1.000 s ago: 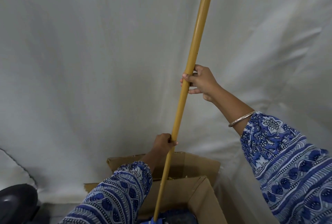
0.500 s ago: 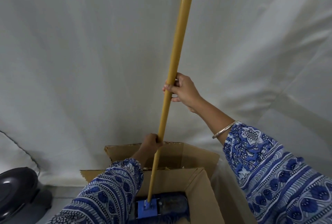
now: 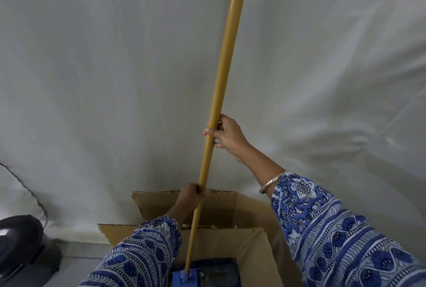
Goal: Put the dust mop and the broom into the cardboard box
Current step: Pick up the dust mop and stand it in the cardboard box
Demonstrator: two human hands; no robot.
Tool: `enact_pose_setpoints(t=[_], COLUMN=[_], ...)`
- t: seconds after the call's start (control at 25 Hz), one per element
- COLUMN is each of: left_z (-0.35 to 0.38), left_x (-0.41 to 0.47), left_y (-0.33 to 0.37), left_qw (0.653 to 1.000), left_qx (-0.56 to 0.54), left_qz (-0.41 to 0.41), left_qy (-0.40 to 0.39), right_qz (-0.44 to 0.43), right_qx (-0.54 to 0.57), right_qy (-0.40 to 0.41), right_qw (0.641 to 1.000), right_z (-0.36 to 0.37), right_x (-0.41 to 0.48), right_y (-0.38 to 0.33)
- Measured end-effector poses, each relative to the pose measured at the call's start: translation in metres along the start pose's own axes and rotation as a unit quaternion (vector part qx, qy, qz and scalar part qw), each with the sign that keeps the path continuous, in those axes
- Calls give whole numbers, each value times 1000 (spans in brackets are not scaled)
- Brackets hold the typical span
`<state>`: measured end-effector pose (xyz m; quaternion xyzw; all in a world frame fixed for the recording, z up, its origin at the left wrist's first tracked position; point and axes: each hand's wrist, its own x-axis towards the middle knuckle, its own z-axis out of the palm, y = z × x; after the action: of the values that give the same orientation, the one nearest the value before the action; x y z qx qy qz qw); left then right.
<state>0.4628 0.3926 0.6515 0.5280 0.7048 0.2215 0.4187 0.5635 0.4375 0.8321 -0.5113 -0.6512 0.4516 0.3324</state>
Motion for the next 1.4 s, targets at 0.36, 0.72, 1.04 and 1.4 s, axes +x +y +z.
enact_pose_setpoints(t=[0.36, 0.72, 1.04, 1.4], left_z=[-7, -6, -37, -167], left_x=[23, 21, -9, -67], left_y=[3, 5, -13, -180], left_qw=[997, 997, 998, 996], left_qx=[-44, -50, 25, 83], left_qz=[-62, -64, -41, -27], left_qy=[-7, 8, 31, 20], right_qz=[36, 21, 57, 182], right_qx=[-32, -49, -36, -98], right_qy=[-25, -18, 33, 185], right_qw=[999, 998, 997, 961], right_z=[10, 11, 21, 137], right_x=[32, 31, 16, -33], right_y=[-4, -5, 11, 58])
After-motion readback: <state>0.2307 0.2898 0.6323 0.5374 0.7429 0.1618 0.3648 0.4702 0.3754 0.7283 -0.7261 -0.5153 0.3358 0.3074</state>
